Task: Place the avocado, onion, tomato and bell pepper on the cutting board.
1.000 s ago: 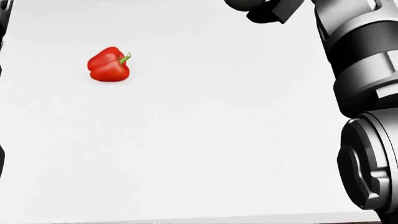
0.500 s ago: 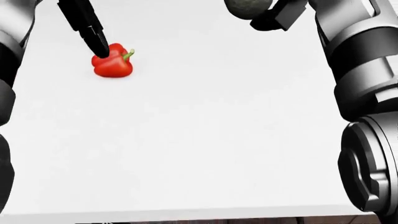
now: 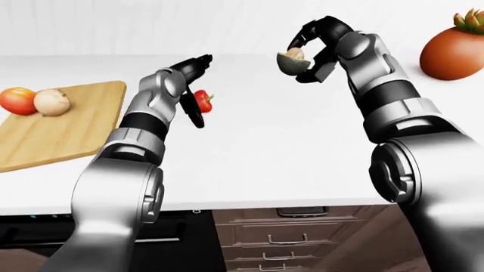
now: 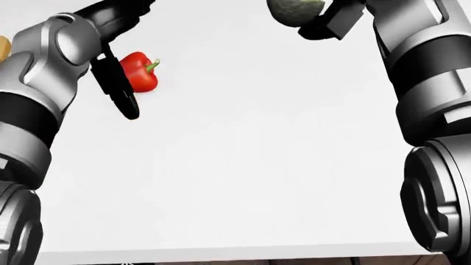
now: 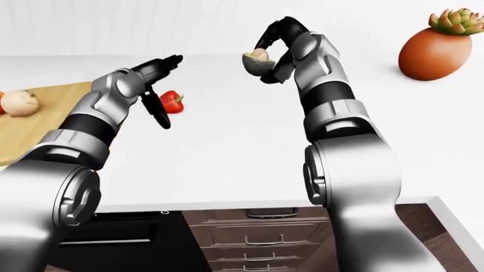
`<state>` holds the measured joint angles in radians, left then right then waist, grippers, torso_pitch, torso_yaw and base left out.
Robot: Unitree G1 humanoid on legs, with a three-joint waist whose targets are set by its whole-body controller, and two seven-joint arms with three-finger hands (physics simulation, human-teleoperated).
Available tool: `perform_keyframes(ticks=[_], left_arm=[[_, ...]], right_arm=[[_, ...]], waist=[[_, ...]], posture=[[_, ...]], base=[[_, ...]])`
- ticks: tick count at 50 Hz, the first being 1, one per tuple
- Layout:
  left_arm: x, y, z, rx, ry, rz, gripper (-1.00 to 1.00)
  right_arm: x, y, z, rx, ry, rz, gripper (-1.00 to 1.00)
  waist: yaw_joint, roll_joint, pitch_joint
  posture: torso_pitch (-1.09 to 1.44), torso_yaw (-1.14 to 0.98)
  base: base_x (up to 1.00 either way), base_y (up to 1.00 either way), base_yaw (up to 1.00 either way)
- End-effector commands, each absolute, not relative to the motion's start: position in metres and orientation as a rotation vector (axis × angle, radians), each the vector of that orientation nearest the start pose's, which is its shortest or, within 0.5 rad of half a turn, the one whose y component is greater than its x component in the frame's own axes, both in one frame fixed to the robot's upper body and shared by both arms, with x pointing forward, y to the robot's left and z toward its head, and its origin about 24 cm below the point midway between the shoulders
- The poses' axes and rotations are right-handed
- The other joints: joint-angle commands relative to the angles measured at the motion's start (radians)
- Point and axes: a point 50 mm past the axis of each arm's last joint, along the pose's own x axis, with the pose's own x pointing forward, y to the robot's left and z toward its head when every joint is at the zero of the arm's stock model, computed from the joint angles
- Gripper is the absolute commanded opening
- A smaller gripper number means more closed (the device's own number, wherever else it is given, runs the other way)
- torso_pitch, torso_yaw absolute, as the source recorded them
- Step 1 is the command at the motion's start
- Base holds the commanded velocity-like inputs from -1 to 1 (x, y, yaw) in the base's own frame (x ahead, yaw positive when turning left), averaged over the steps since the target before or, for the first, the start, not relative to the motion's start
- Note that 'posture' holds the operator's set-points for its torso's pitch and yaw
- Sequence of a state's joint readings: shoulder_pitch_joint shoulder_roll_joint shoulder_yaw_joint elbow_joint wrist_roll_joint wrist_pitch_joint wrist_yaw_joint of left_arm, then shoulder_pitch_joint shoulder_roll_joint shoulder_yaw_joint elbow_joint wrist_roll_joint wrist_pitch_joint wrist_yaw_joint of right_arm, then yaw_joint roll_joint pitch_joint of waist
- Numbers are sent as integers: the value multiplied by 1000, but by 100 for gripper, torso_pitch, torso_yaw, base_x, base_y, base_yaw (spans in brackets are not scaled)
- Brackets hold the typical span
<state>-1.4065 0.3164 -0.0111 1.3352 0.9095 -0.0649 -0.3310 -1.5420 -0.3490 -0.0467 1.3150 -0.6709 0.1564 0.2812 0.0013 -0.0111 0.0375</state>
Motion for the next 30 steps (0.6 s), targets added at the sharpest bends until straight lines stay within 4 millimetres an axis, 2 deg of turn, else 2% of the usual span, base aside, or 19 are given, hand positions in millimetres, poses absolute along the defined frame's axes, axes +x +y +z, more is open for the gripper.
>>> perform_keyframes(ticks=[1,4,23,24,30], left_arm=[[433,150,259,1216,4,-201,100],[434,151,248,1227,30,-208,100],[433,155,216,1223,107,-193,100],[433,155,216,1212,107,-193,-100],[433,153,215,1224,116,-217,-100]], right_arm=[[428,-161,321,-898,-54,33,-100],[428,-161,318,-898,-52,34,-100],[429,-163,313,-893,-41,30,-100],[429,-163,312,-894,-40,31,-100],[429,-164,315,-896,-41,29,-100]], waist=[[1,1,-39],[0,1,-39],[0,4,-45],[-1,4,-45],[-1,6,-46]], posture=[[0,0],[0,0],[0,0],[0,0],[0,0]], base=[[0,0,0],[0,0,0],[0,0,0],[0,0,0],[0,0,0]])
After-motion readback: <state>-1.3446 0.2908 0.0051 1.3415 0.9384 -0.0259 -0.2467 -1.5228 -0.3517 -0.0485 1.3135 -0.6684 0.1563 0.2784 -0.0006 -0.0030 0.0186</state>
